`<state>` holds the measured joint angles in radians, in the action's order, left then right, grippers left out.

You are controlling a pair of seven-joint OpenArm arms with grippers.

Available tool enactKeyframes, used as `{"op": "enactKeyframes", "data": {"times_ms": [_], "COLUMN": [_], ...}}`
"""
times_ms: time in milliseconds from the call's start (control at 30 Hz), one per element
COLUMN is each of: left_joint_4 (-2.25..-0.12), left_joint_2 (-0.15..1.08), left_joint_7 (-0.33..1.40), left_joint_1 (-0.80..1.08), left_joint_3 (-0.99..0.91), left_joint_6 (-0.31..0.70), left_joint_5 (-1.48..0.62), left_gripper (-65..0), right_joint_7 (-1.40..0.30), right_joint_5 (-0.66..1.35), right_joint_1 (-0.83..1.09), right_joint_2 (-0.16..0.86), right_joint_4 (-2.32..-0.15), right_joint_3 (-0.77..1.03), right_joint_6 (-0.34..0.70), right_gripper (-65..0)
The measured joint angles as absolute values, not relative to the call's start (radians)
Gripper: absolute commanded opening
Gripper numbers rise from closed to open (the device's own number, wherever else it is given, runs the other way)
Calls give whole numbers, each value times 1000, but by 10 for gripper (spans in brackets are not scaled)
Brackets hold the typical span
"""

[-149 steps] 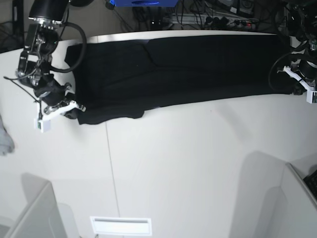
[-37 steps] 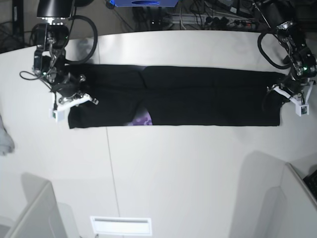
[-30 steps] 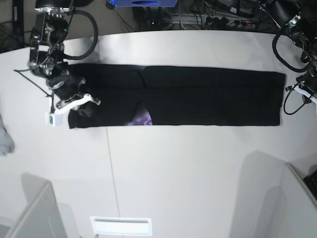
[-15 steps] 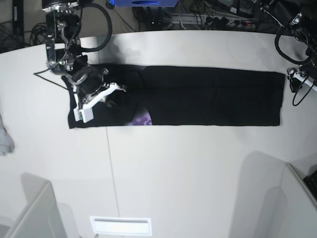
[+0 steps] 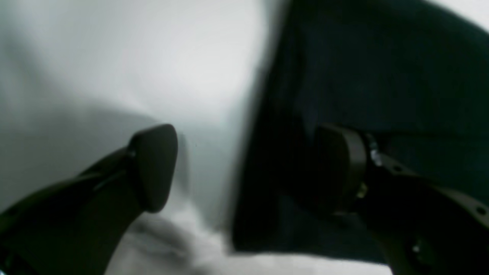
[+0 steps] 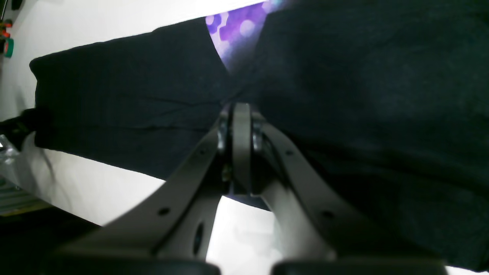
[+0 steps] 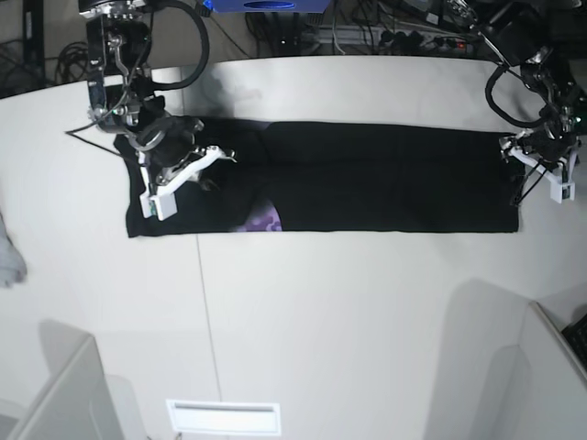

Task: Fold the T-shirt properly
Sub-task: 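Grasp the strip ends with both grippers and lift slightly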

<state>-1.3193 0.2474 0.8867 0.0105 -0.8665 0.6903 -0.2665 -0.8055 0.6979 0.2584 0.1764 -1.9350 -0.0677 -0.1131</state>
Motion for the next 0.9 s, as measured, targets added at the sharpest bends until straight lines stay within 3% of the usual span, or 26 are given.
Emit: {"op": "enactKeyframes", "data": {"times_ms": [433, 500, 700, 900], "left_joint_4": [-1231, -1230, -1210, -1213], "left_joint_2": [238, 238, 239, 241], "left_joint_7": [804, 798, 796, 797], "left_joint_1": [-31, -28, -19, -20], "left_joint_3": [-867, -867, -869, -870], "left_joint_6": [690, 690, 690, 690], "left_joint_5": [-287, -290, -299, -300], "left_gripper": [-132, -196, -638, -650], "right_joint_7": [-807, -803, -804, -804], "right_joint_5": [698, 698, 698, 698], "right_joint_1": [264, 269, 278, 278], "right_joint_2": [176, 176, 176, 176], "right_joint_4": [-1935, -1935, -1931, -1931], "right_joint_3": [-68, -68, -68, -67], "right_joint_6": [-113, -113, -113, -113], "right_gripper": [-650, -650, -650, -650]}}
